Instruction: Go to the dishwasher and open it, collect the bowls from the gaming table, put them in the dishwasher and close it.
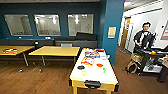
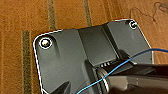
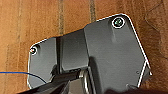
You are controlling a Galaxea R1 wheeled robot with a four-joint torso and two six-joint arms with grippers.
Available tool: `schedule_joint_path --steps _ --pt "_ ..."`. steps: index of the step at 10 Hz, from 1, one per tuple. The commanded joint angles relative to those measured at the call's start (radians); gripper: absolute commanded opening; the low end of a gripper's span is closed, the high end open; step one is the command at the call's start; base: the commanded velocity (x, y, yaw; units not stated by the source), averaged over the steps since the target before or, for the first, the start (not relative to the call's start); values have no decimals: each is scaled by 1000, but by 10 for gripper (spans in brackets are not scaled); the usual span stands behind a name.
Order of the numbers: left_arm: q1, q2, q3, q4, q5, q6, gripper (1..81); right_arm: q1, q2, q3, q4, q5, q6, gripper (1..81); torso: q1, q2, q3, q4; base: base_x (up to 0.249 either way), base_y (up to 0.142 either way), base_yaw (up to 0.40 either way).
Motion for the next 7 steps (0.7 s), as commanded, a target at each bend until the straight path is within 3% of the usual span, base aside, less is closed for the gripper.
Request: schedule_joint_path --steps 1,2,4,7 --pt "-46 -3 1 7 47 0 811 58 1 2 -6 -40 1 811 0 0 0 0 0 0 -305" --pt "-46 -3 1 5 46 0 811 57 1 2 -6 -40 1 811 0 0 0 0 0 0 -263" --pt "-46 -2 1 8 46 0 811 57 1 2 -6 -40 0 811 0 0 0 0 0 -119 0" --pt "-46 0 1 3 46 -2 811 58 1 2 -6 -40 1 811 0 0 0 0 0 0 0"
